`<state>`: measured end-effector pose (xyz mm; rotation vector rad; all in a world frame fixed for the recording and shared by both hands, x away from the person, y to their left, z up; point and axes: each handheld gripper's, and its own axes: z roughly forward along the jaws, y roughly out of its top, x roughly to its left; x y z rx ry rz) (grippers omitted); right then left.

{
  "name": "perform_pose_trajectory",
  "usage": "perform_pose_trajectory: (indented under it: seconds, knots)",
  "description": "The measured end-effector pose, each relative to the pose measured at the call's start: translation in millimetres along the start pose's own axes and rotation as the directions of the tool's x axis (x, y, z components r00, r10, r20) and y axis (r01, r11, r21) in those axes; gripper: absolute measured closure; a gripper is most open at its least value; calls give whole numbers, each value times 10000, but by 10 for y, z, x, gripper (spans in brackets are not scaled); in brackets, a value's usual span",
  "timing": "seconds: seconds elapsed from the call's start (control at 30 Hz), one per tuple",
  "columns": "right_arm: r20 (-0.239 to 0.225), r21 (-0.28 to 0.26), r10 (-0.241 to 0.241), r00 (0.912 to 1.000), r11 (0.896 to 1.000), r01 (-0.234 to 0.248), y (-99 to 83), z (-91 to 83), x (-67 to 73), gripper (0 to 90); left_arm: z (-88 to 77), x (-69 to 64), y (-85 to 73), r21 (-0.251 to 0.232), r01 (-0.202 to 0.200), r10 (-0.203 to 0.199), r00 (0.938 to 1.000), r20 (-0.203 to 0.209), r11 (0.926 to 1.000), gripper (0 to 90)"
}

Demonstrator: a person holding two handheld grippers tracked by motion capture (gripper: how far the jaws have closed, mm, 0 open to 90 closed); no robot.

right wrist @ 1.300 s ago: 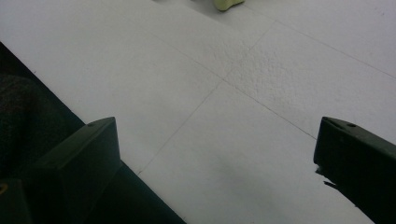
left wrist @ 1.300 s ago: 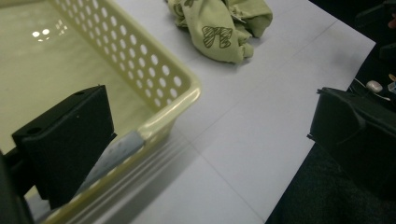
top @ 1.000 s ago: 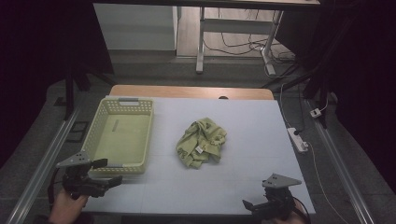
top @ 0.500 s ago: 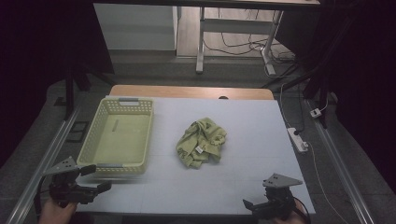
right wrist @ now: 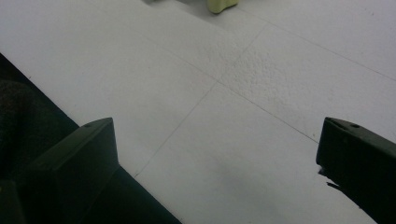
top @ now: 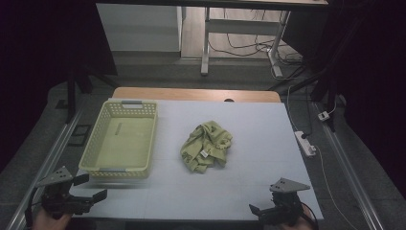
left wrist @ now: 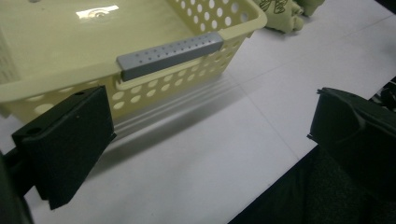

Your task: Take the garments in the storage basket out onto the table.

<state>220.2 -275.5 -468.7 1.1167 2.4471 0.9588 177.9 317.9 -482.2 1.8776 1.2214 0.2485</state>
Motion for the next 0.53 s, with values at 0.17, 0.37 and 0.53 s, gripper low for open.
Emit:
perform_pose_trajectory:
  seconds: [0.17,0.37,0.53]
  knots:
    - [-22,-8,32,10000,10000,-32,0,1,-4,0,-26,-17,-31,237,-147,152,9997,-191,9996,0]
    - [-32,-16,26,10000,10000,-26,0,0,-2,0,-52,-49,-62,554,-375,392,9988,-302,9978,0]
    - [65,106,-44,10000,9999,44,0,7,1,0,-54,-31,-64,562,-271,281,9995,-169,9980,0]
